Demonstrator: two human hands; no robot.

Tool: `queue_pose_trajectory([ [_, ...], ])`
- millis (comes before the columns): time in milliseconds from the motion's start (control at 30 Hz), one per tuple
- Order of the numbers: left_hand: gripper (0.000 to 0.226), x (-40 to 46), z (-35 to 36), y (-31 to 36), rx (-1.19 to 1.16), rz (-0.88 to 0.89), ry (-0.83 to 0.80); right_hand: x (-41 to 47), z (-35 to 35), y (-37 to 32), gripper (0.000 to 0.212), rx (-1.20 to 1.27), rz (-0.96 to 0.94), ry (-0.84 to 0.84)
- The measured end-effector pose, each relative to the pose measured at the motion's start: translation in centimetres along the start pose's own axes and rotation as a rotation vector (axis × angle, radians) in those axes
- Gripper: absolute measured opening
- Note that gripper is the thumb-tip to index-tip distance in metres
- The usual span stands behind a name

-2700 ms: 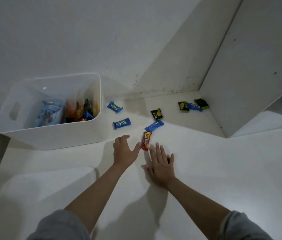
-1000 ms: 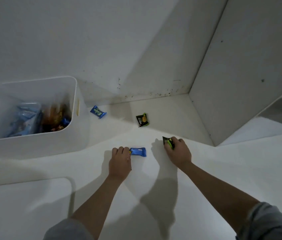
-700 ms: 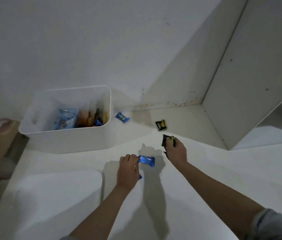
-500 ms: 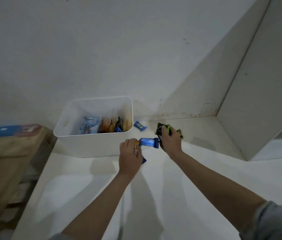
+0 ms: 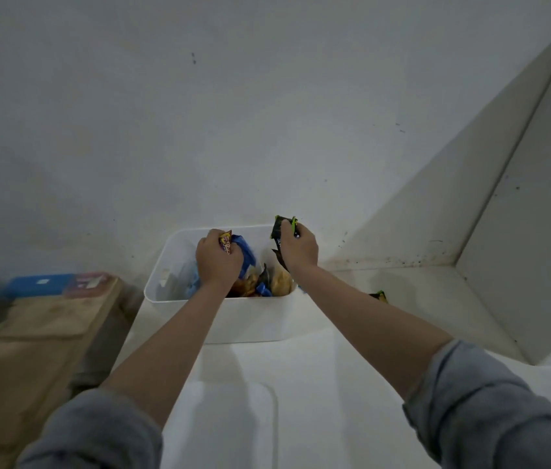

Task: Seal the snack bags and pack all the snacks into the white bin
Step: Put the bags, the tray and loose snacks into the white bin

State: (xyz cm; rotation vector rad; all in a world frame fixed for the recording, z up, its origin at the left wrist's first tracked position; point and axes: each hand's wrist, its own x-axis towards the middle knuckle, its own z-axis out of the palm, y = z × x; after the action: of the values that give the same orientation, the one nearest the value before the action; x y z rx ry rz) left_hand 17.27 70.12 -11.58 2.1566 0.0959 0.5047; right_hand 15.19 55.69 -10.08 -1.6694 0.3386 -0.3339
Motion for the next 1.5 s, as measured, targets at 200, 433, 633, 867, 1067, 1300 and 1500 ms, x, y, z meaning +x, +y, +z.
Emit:
queue_pose_trajectory([
  [200,0.069,-0.7,0.3,-0.5,-0.169,-0.284,-0.130,0.8,2.1,2.1,0.028,-0.078,0.026,-0.145],
  [433,0.054,-3.4,1.3,-2.9,-0.092,-0.213,-0.157,-0.2,0.8,4.3,0.047,-0.085,0.022,-0.136],
  [633,0.060,-7.4,4.1,-5.0,0.440,0.164,-0.141,-0.2,-4.0,8.5,0.027,-0.289,-0.099,-0.011],
  [867,0.099,-15.8,7.2,-8.8,0.514,-0.064,-0.245,0.2,-10.2,16.1,0.034,-0.595,0.023,0.030],
  [1067,0.106,-18.9,11.4,-10.9,0.638,-0.347,-0.531,1.0,-13.6,20.8,0.058,-0.933,0.230,0.041],
  [1300,0.097,-18.5,15.8,-10.6,0.606,-0.437,-0.506,5.6,-14.8,24.1,0.078,-1.104,0.259,-0.081],
  [1500,0.096,-19.6,17.4,-12.1,0.672,-0.369,-0.401,8.1,-9.7,25.3,0.086,-1.049,0.175,-0.129],
])
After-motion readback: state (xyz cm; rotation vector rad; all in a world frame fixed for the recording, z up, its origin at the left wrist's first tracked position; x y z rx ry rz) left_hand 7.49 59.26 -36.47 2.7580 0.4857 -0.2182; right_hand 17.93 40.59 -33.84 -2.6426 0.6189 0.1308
